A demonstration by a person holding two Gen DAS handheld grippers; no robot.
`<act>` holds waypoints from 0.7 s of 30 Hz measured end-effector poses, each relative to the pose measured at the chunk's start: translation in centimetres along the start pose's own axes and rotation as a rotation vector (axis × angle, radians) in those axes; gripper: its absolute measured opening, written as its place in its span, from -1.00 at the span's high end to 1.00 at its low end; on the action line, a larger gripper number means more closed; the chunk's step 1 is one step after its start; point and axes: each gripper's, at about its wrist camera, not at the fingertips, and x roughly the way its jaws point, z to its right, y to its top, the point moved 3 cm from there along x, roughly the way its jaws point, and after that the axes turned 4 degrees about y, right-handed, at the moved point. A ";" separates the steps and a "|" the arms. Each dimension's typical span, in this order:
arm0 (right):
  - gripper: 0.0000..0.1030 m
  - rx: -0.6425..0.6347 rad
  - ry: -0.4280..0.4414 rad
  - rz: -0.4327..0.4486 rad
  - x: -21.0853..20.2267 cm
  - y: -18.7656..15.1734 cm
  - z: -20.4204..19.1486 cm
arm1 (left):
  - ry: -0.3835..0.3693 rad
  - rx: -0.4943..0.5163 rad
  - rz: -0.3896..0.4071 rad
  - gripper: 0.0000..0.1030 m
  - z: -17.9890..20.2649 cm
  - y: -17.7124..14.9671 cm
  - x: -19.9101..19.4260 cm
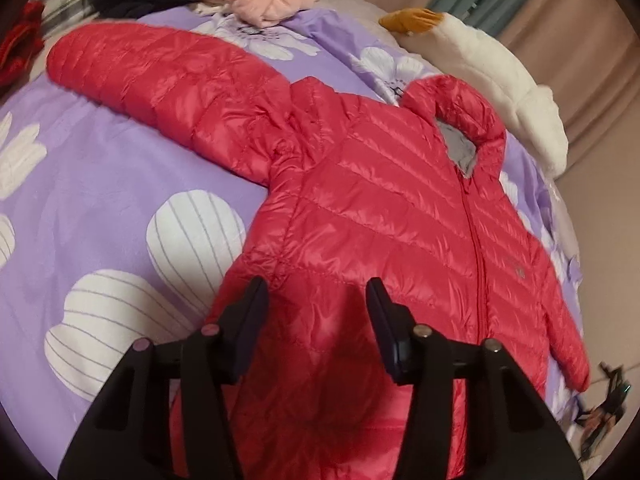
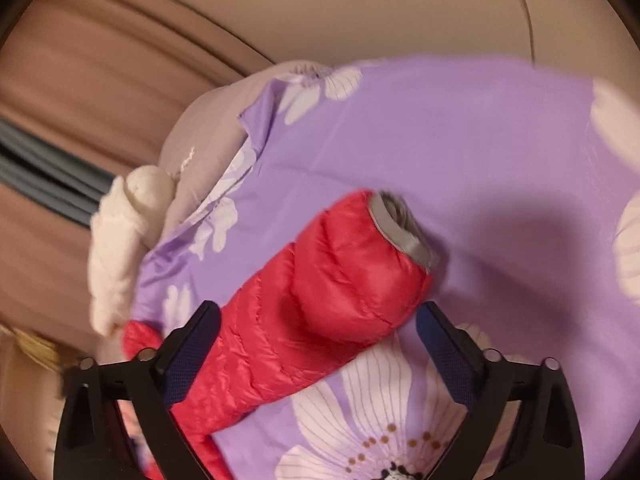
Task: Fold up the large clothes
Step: 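Grasp the grey-trimmed cuff of the sleeve with the right tool and lift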
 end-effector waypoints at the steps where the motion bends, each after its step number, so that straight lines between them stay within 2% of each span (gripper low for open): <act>1: -0.84 0.030 0.019 0.000 0.2 -0.1 0.5 | -0.006 -0.013 -0.001 0.12 -0.2 0.2 0.1; 3: -0.75 0.074 0.066 -0.003 0.7 -0.3 1.0 | -0.013 -0.018 -0.002 0.22 -0.6 0.3 0.2; 6: -0.62 0.124 0.069 0.033 1.3 -0.4 1.4 | 0.005 0.011 -0.007 0.29 -0.5 -0.1 0.3; 8: -0.28 0.137 0.062 0.044 1.7 -0.1 1.6 | 0.018 0.027 -0.003 0.32 -0.4 -0.2 0.3; 9: -0.22 0.137 0.055 0.045 1.8 0.0 1.7 | 0.021 0.030 -0.002 0.35 -0.4 -0.2 0.4; 12: 0.01 0.097 0.010 0.033 2.2 0.3 1.2 | 0.041 0.020 -0.011 0.47 -0.7 -0.1 0.9; 16: 0.54 0.030 -0.052 0.054 1.9 0.5 0.0 | 0.046 0.011 -0.018 0.44 -0.9 -0.2 1.3; 19: 0.71 -0.055 -0.119 0.085 1.4 0.5 -1.9 | 0.047 0.010 -0.020 0.43 -1.0 -0.2 1.3; 21: 0.73 -0.086 -0.136 0.102 1.2 0.5 -3.0 | 0.049 0.009 -0.023 0.43 -1.0 -0.1 1.4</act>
